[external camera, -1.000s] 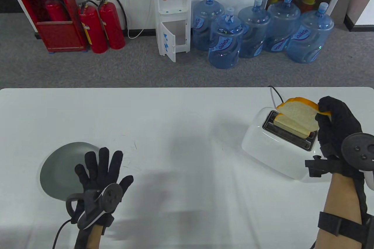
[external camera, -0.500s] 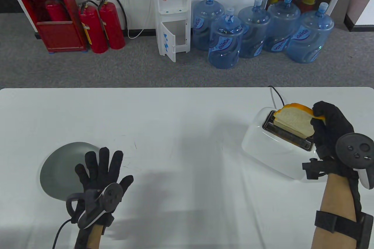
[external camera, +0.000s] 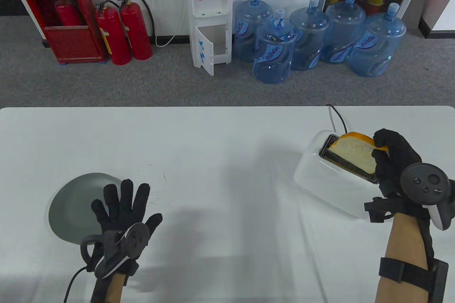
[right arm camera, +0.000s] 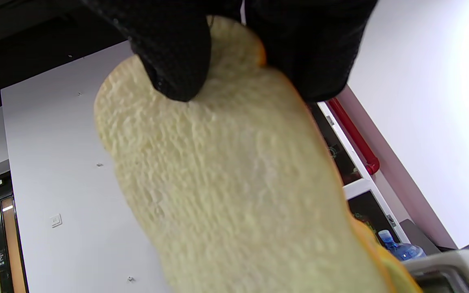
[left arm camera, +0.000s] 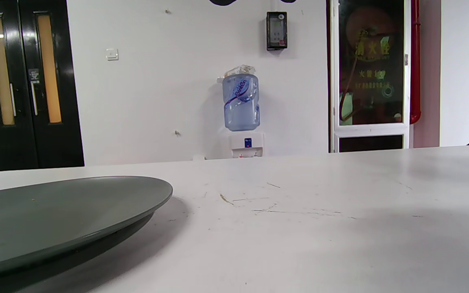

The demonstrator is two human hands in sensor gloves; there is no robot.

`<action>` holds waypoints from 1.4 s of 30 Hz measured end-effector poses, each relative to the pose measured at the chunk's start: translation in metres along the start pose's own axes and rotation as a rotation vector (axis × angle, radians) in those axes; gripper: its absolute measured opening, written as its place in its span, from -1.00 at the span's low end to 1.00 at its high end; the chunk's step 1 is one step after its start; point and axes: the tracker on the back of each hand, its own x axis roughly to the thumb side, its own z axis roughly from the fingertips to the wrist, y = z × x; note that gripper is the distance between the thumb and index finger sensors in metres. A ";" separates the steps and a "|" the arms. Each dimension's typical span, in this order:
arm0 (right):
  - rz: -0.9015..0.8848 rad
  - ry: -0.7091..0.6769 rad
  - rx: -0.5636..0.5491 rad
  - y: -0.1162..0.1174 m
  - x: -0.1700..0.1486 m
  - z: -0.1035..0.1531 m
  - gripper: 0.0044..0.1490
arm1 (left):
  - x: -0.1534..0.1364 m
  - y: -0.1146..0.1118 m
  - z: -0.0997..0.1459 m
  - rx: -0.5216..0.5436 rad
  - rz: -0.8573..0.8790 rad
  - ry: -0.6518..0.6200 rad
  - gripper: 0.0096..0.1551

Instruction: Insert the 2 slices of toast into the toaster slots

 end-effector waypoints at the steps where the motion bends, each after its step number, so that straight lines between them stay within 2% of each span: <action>1: 0.001 -0.001 0.006 0.001 0.000 0.000 -0.40 | 0.000 0.000 0.000 0.000 0.000 0.000 -0.06; 16: 0.029 -0.003 0.053 0.012 -0.007 0.000 -0.40 | 0.000 -0.001 0.000 -0.007 -0.004 0.004 -0.07; 42: 0.070 0.009 0.117 0.044 -0.016 -0.001 -0.40 | 0.001 -0.002 -0.002 -0.016 -0.026 -0.009 -0.07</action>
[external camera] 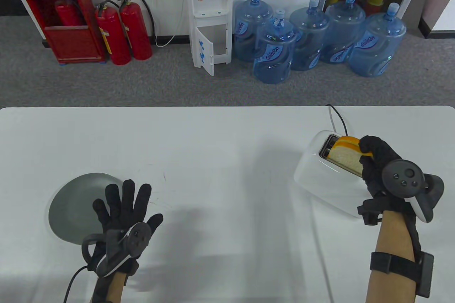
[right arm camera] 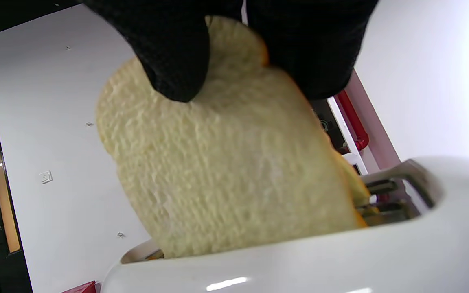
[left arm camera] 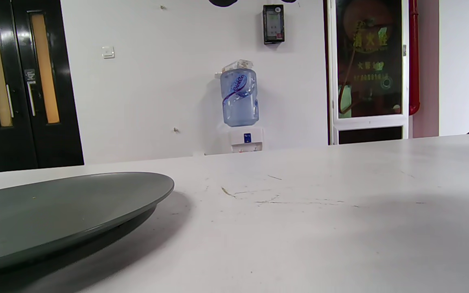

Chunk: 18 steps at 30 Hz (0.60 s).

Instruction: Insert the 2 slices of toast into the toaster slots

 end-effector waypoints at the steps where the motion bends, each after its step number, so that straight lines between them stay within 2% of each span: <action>1: 0.003 0.001 0.002 0.002 -0.001 0.000 -0.40 | 0.000 0.000 0.000 0.001 0.002 0.000 -0.07; 18: 0.013 0.027 0.027 0.017 -0.009 -0.001 -0.40 | 0.002 -0.002 -0.001 0.000 -0.005 -0.013 -0.07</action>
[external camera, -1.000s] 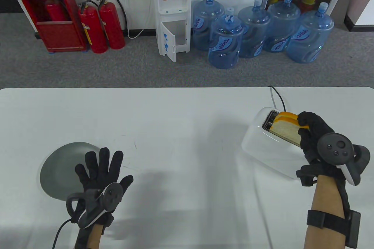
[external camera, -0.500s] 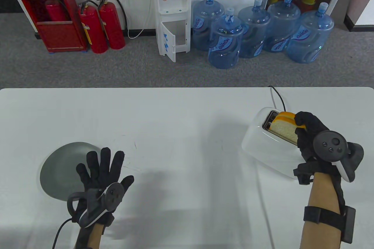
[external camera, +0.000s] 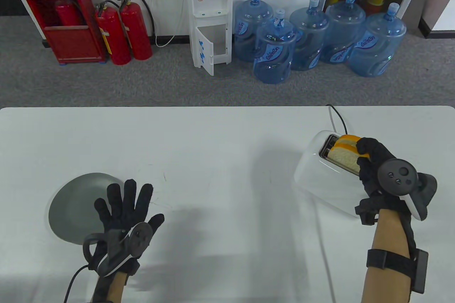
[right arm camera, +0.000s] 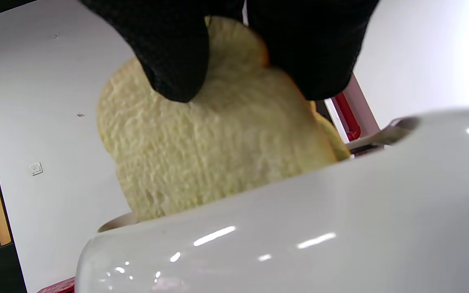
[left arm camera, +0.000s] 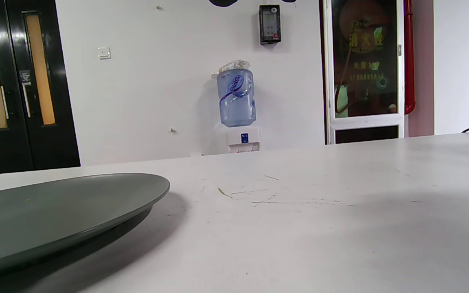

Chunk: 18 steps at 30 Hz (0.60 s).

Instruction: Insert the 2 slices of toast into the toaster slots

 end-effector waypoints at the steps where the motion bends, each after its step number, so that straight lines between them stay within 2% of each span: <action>1: 0.003 0.001 0.002 0.001 -0.001 0.000 -0.41 | 0.000 0.000 0.000 0.000 -0.001 0.000 -0.07; 18: 0.048 0.021 0.027 0.007 -0.003 0.004 -0.41 | 0.000 -0.001 0.000 0.005 0.008 -0.004 -0.07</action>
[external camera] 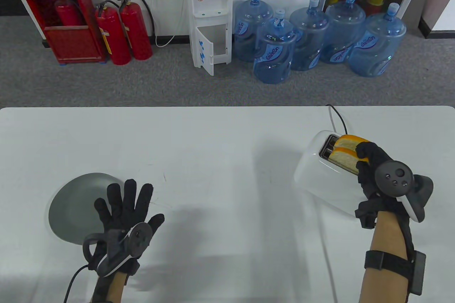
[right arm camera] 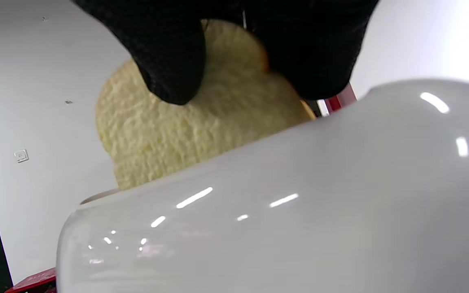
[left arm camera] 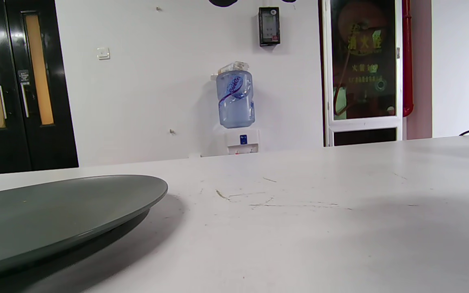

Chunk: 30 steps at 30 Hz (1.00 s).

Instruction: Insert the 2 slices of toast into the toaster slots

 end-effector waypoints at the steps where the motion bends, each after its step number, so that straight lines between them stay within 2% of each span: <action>1: 0.003 -0.001 0.001 0.000 0.000 0.000 -0.41 | 0.000 0.000 0.000 0.000 0.000 0.000 -0.07; 15: 0.084 -0.011 -0.037 -0.003 0.003 0.005 -0.34 | 0.000 0.000 0.000 0.001 0.002 -0.002 -0.07; 22: 0.080 -0.013 -0.038 -0.012 0.007 0.008 -0.36 | 0.000 -0.001 0.001 0.006 0.009 -0.003 -0.07; 30: 0.049 -0.013 -0.068 -0.030 0.015 0.013 -0.25 | 0.001 0.000 0.001 0.015 0.012 -0.015 -0.07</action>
